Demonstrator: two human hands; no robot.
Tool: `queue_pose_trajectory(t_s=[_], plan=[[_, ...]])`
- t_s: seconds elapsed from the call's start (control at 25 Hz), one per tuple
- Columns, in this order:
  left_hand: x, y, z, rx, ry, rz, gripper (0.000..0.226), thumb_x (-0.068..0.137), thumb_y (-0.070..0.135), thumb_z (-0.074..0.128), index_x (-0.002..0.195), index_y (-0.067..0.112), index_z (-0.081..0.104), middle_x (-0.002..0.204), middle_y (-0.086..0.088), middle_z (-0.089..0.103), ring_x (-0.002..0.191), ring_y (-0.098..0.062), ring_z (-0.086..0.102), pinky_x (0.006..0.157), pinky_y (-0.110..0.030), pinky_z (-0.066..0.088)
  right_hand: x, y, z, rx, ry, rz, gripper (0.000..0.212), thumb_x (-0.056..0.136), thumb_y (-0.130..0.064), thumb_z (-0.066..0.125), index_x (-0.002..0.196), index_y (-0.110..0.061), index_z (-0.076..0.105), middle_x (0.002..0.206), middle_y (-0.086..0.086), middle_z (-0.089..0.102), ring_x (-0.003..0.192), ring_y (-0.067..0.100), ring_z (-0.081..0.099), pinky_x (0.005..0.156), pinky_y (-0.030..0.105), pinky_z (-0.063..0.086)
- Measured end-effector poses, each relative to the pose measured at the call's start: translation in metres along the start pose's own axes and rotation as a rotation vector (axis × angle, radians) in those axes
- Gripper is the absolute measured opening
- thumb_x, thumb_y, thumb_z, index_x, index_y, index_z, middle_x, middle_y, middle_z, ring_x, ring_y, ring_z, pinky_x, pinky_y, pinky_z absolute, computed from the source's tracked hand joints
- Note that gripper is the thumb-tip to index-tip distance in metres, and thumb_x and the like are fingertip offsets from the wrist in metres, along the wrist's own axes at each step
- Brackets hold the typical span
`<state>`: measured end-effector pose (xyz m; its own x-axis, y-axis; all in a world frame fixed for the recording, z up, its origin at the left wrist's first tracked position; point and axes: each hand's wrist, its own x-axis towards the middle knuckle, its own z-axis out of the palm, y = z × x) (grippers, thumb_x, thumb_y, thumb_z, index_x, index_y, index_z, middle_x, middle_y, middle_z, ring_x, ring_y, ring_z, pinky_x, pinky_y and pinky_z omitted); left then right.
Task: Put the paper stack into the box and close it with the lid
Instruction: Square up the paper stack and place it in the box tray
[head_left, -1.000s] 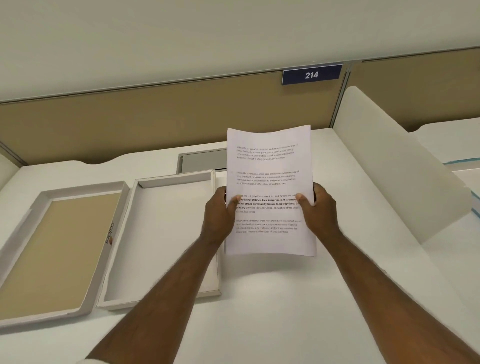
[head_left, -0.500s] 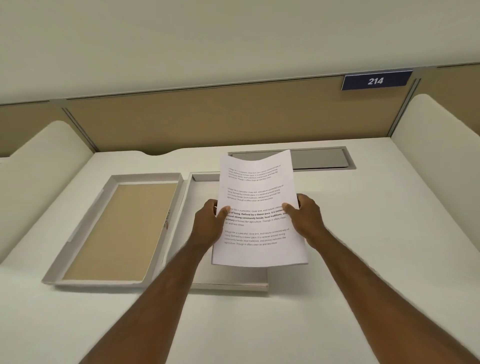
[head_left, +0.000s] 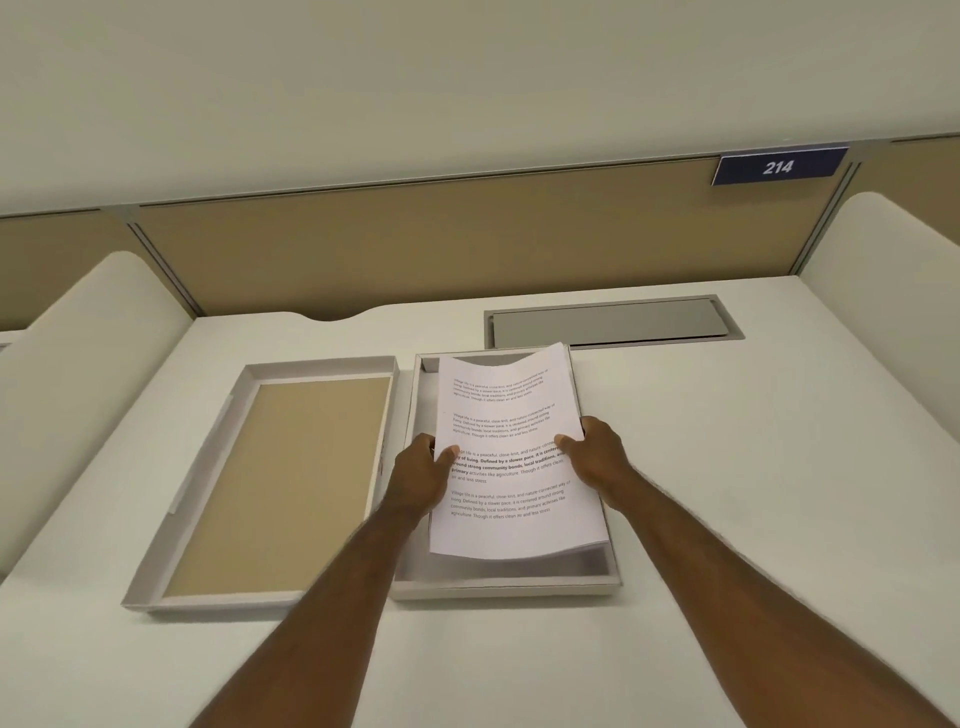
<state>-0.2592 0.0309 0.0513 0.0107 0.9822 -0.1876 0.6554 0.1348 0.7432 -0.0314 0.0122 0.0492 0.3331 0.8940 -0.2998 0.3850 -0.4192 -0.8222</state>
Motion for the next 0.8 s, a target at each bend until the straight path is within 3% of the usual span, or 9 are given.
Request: queue_pose_trajectory(t_s=[0.12, 0.32, 0.6, 0.8], plan=[[0.013, -0.016, -0.004, -0.006, -0.031, -0.018, 0.034, 0.093, 0.034, 0.054, 0.107, 0.003, 0.057, 0.109, -0.011, 0.068, 0.097, -0.027, 0.065, 0.082, -0.039, 0.054, 0.004, -0.001, 0.017, -0.043, 0.011, 0.018, 0.036, 0.091, -0.021, 0.055, 0.123, -0.004, 0.055, 0.126, 0.013, 0.063, 0.112, 0.032, 0.060, 0.093, 0.038, 0.049], [0.029, -0.027, -0.005, 0.028, -0.072, -0.022, 0.037, 0.095, 0.032, 0.052, 0.111, 0.000, 0.055, 0.114, -0.013, 0.066, 0.093, -0.022, 0.059, 0.075, -0.030, 0.043, 0.013, -0.004, 0.038, -0.083, 0.040, 0.057, 0.036, 0.090, -0.019, 0.055, 0.122, -0.002, 0.055, 0.126, 0.016, 0.063, 0.113, 0.033, 0.059, 0.092, 0.036, 0.048], [0.045, -0.033, 0.001, 0.089, -0.108, -0.036, 0.036, 0.096, 0.031, 0.050, 0.112, -0.001, 0.053, 0.117, -0.016, 0.065, 0.104, -0.030, 0.062, 0.076, -0.030, 0.044, 0.025, -0.003, 0.048, -0.100, 0.094, 0.095, 0.034, 0.091, -0.017, 0.054, 0.121, -0.002, 0.054, 0.126, 0.017, 0.062, 0.113, 0.034, 0.058, 0.089, 0.034, 0.046], [0.053, -0.034, 0.009, 0.131, -0.131, -0.079, 0.036, 0.096, 0.029, 0.050, 0.115, -0.002, 0.053, 0.123, -0.019, 0.063, 0.110, -0.034, 0.061, 0.087, -0.035, 0.049, 0.028, 0.002, 0.052, -0.140, 0.105, 0.095, 0.034, 0.091, -0.017, 0.054, 0.120, 0.000, 0.053, 0.126, 0.019, 0.062, 0.113, 0.035, 0.058, 0.088, 0.034, 0.046]])
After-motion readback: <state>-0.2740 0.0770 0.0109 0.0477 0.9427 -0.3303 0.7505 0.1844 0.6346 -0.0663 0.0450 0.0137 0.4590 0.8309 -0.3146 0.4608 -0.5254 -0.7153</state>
